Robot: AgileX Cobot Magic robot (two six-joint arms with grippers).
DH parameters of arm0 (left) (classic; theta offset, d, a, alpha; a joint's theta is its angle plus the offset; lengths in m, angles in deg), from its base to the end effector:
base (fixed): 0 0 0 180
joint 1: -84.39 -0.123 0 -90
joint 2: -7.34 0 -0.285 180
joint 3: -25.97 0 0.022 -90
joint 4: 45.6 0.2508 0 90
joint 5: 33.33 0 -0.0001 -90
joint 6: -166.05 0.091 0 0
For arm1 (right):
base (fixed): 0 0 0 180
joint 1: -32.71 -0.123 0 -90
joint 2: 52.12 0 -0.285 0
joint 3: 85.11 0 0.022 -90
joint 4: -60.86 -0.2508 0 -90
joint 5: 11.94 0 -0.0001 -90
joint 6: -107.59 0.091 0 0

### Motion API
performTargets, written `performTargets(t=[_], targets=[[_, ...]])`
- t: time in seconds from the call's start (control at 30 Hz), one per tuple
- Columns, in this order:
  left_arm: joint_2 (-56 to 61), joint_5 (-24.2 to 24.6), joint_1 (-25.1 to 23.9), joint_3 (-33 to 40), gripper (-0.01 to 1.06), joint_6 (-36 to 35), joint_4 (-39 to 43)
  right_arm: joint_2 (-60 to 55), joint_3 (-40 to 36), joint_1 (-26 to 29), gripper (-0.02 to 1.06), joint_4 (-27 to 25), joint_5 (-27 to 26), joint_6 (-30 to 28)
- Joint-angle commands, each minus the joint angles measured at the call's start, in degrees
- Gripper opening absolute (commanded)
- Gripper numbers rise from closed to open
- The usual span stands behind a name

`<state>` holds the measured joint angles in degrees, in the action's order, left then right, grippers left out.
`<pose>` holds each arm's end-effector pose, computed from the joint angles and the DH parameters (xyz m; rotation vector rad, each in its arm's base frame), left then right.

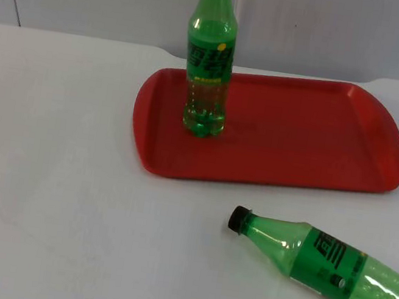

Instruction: Place the bottle upright on the tray.

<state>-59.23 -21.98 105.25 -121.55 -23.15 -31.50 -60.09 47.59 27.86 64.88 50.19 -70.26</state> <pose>0.2101 -0.0754 0.3355 0.3929 1.8827 -0.1441 -0.0075 -0.0063 0.2817 -0.0432 2.0466 -0.0078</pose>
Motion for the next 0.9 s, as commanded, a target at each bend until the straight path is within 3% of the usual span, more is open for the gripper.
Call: performTargets(t=[0.0, 0.17, 0.33, 0.63, 0.87], targets=[[2.5, 3.1, -0.2, 0.2, 1.05, -0.5, -1.3, 0.2, -0.4, 0.1, 1.05, 0.2, -0.5, -0.2], [6.2, 7.4, -0.2, 0.2, 1.05, -0.4, -2.7, 0.2, -0.4, 0.1, 1.05, 0.2, -0.5, -0.2], [9.8, 11.9, -0.2, 0.2, 1.05, 4.4, -7.3, 0.2, -0.4, 0.1, 1.05, 0.2, -0.5, -0.2], [16.2, 21.4, -0.2, 0.2, 1.05, 21.7, -22.1, 0.2, -0.4, 0.1, 1.05, 0.2, -0.5, -0.2], [20.4, 26.3, -0.2, 0.2, 1.05, 27.0, -26.7, 0.2, -0.4, 0.1, 1.05, 0.2, -0.5, -0.2]])
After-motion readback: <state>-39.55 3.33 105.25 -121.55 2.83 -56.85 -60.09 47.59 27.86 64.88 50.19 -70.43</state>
